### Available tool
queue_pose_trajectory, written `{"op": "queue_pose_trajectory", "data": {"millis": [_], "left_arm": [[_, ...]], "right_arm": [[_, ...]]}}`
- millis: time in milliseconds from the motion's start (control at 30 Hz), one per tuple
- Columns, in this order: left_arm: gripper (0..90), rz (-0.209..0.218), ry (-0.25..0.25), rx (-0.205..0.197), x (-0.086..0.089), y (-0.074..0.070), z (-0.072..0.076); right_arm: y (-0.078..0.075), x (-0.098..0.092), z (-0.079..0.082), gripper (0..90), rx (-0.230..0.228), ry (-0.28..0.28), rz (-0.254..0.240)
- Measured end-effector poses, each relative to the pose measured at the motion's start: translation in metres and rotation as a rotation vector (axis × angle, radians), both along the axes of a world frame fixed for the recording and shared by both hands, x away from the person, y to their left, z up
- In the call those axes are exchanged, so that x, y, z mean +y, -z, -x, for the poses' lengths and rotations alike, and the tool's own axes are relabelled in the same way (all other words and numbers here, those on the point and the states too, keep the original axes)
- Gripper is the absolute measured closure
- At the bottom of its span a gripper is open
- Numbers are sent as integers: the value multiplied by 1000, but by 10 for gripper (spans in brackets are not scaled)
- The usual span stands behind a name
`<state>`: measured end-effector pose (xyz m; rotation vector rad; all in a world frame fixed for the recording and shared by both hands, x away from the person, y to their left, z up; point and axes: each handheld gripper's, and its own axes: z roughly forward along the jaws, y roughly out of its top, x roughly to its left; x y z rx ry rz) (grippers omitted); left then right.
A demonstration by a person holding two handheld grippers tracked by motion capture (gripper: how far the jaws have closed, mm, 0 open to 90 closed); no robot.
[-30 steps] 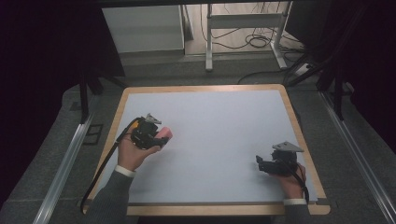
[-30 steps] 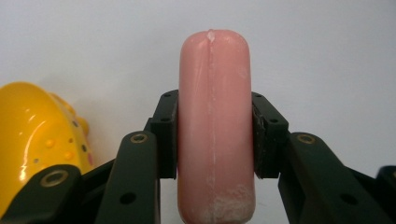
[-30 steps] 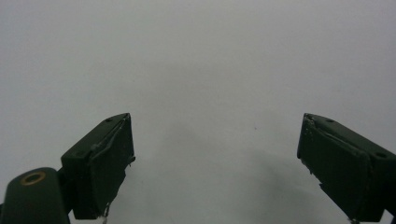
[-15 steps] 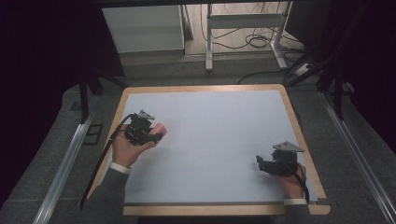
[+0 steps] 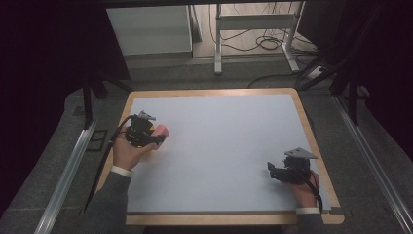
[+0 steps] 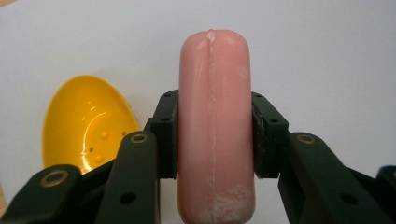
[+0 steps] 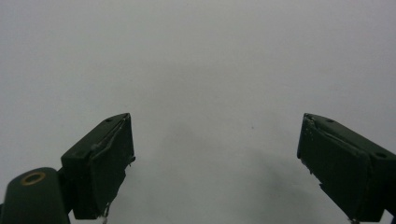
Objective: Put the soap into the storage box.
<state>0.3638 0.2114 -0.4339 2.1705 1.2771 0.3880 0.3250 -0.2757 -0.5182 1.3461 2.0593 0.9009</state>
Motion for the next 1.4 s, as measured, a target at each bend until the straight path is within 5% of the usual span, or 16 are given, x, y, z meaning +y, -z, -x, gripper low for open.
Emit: {"op": "queue_pose_trajectory", "data": {"millis": [1400], "left_arm": [[601,3,-159,6,47,14,-22]], "right_arm": [[1,-1,0,106,4,4,4]]}}
